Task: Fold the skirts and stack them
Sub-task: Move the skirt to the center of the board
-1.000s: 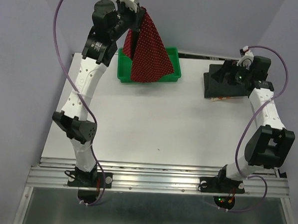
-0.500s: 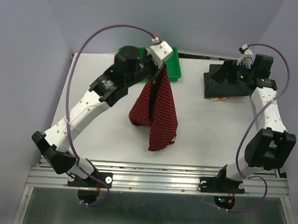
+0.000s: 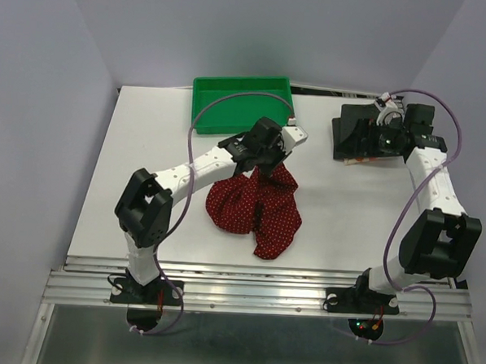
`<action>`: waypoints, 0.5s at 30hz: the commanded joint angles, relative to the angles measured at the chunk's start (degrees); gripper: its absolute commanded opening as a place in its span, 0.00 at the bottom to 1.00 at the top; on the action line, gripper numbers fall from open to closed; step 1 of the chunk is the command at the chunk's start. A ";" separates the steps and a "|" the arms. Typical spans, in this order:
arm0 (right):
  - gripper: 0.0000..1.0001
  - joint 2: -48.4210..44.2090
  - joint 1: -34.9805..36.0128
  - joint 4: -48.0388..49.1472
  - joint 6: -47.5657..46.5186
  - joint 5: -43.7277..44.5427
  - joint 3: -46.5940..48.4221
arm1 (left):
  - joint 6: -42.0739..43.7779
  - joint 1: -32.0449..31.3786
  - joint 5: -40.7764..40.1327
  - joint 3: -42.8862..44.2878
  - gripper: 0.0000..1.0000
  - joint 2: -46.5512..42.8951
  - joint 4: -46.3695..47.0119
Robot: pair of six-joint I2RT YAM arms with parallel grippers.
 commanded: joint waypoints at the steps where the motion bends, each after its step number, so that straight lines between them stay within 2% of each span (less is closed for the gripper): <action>1: 0.96 -2.60 0.89 -1.74 0.44 -4.12 -3.56 | -1.13 3.52 3.90 6.89 0.00 2.35 3.72; 3: 0.93 -3.12 2.48 -0.34 1.40 -4.30 -5.67 | -0.52 6.50 6.19 10.05 0.00 3.85 2.58; 5: 0.92 -3.30 3.88 0.80 1.93 -4.21 -6.82 | -0.25 8.96 9.16 12.16 0.11 4.03 1.52; 6: 0.90 -3.30 5.45 1.85 2.28 -4.04 -7.43 | -0.34 12.11 11.79 14.26 0.35 3.59 -0.22; 7: 0.89 -3.13 7.04 2.91 2.81 -3.95 -7.87 | -0.16 13.62 17.21 15.68 0.52 2.37 -1.29; 8: 0.88 -3.04 7.05 2.92 3.16 -3.77 -7.88 | -0.16 14.85 19.79 15.69 0.53 2.36 -2.25; 9: 0.87 -2.95 7.84 4.05 3.60 -3.42 -7.96 | 0.62 15.73 21.29 15.34 0.67 0.01 -3.22; 14: 0.77 -1.11 14.60 9.06 8.69 0.61 -7.97 | 2.30 15.75 18.33 8.24 0.69 -9.23 -9.80; 15: 0.74 -0.32 16.87 10.73 9.31 2.36 -7.79 | 2.21 15.31 17.54 4.65 0.69 -12.03 -11.47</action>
